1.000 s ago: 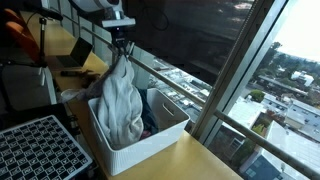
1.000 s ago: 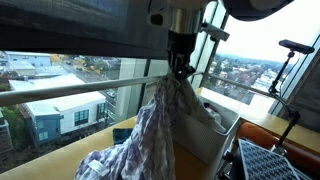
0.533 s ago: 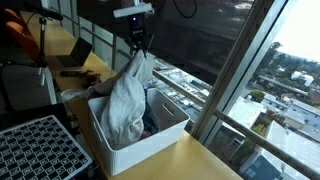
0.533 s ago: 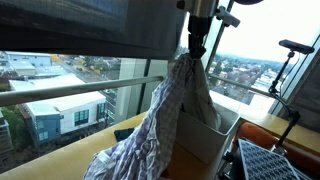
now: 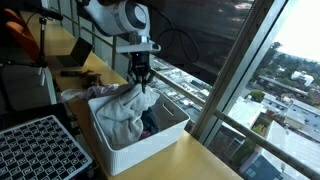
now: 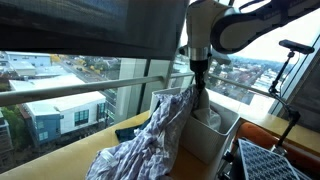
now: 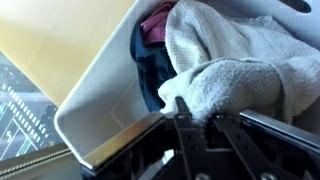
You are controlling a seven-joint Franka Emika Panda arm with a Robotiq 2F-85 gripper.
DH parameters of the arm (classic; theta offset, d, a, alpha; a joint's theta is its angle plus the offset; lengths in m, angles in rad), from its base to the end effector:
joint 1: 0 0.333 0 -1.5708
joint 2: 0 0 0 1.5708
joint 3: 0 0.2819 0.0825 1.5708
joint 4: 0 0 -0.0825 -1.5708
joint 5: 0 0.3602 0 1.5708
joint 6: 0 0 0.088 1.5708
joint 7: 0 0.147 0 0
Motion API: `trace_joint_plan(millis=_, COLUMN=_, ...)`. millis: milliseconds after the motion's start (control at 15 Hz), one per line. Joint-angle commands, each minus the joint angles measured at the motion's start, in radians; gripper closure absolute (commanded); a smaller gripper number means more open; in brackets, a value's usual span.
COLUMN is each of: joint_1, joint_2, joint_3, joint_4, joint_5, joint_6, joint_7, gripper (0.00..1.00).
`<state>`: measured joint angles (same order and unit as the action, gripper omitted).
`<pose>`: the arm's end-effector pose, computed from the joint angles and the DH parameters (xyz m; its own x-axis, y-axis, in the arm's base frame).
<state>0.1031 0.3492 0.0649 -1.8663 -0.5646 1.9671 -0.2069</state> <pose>0.5711 0.0409 0.2668 0.7735 0.5172 -0.3663 0.6288 -0.6988 0.3411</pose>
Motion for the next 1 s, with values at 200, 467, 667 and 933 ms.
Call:
trace_joint_plan(millis=200, joint_1=-0.012, joint_2=0.102, joint_3=-0.02, joint_4=-0.054, joint_5=0.022, joint_6=0.051, joint_7=0.051, gripper=0.45)
trace_joint_plan(millis=467, joint_1=0.035, joint_2=0.004, joint_3=-0.012, joint_4=-0.076, joint_5=-0.019, joint_6=0.017, joint_7=0.101, gripper=0.16)
trace_joint_plan(millis=667, joint_1=0.063, joint_2=-0.101, joint_3=0.003, joint_4=-0.058, joint_5=-0.031, joint_6=-0.019, joint_7=0.094, gripper=0.0)
trace_joint_plan(millis=933, joint_1=0.12, joint_2=-0.143, joint_3=0.059, joint_4=-0.015, joint_5=-0.053, joint_6=-0.044, joint_7=0.096, gripper=0.0)
